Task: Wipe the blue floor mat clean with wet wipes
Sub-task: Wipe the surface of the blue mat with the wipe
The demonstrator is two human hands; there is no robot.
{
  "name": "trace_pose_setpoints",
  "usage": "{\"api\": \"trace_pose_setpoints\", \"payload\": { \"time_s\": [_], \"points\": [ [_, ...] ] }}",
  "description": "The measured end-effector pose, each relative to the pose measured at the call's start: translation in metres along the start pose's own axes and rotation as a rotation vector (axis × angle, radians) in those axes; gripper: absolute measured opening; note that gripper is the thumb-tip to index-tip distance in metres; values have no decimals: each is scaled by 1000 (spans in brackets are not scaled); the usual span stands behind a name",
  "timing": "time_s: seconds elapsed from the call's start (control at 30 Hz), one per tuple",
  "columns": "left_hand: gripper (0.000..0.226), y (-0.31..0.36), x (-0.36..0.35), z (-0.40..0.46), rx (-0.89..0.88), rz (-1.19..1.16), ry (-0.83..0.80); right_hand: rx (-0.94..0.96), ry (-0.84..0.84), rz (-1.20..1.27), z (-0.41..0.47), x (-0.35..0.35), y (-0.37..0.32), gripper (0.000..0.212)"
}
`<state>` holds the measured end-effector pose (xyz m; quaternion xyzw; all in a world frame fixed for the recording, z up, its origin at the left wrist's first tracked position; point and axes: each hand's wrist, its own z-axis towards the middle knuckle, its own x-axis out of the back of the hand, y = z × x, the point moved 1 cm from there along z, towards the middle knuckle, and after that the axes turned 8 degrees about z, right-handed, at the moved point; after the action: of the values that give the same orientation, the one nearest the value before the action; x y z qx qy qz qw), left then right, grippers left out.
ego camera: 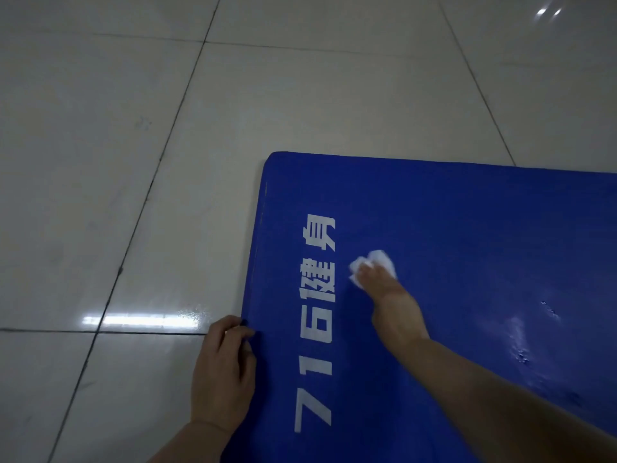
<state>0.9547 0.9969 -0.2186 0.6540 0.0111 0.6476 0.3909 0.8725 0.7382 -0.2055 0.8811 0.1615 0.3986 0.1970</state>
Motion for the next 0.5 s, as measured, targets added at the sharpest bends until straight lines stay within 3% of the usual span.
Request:
{"api": "trace_pose_setpoints", "payload": {
  "time_s": [0.07,0.17,0.23,0.3,0.37,0.5],
  "points": [
    [33,0,0,-3,-10,-17,1,-199,62,-148,-12,17,10,23],
    [22,0,1,-4,-8,-37,34,-45,125,-150,-6,34,-36,50],
    [20,2,3,-1,8,-44,71,-91,269,343,9,53,-77,64],
    [26,2,6,2,21,-68,109,-29,627,860,19,83,-91,54],
    [27,2,10,5,32,-76,149,153,656,1168,29,108,-99,48],
    [31,1,15,6,46,-115,198,466,523,1058,21,131,-96,52]
  ]
}}
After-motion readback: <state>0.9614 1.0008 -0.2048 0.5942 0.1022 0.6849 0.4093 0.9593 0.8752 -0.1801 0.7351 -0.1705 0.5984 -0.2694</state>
